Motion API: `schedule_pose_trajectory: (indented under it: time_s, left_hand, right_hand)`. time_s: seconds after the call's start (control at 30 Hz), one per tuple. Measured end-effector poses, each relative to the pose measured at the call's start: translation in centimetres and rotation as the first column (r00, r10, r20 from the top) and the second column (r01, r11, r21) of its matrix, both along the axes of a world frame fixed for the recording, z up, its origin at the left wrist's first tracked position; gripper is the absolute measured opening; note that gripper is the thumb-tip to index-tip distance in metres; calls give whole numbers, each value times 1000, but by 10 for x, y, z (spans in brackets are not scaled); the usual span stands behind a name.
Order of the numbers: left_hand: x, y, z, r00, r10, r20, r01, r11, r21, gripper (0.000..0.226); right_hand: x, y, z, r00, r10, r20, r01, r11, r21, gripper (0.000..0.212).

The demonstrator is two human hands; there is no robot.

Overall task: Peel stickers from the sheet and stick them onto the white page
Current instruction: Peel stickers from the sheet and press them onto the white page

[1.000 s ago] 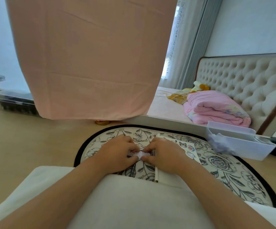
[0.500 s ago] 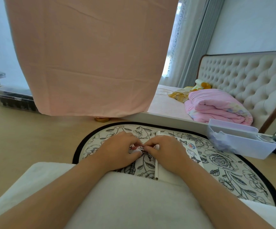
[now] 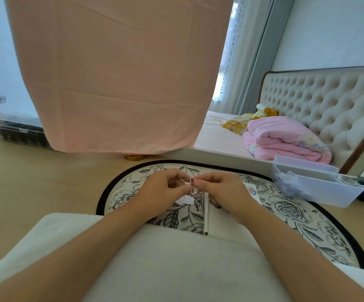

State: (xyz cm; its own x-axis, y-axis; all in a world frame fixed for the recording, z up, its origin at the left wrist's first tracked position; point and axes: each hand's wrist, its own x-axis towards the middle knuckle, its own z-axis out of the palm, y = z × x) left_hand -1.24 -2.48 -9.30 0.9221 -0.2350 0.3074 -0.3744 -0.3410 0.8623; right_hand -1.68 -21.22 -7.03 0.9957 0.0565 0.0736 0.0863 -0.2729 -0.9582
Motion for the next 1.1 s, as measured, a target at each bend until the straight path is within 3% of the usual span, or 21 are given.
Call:
schedule_pose_trajectory:
  time_s: [0.17,0.5,0.87,1.1]
  left_hand:
    - [-2,-5,0,996,51,-67,-59,991,-120,11]
    - [-5,-15,3,995,87,41,-86,996,-15,15]
    - [11,-59,26,999,2,42,-4,999,55,3]
    - [20,-97,26,993,-16,117,-1,989,148,7]
  right_hand:
    - [-2,2,1,1000,17,3,-17,1000,-16,8]
    - [-6,-9,12,992,15,123,-1,993,-114,7]
    - [-11,-58,23,990,-74,122,80,996,-49,3]
    - [-2,-89,14,959,-148,243,202,955,-215,13]
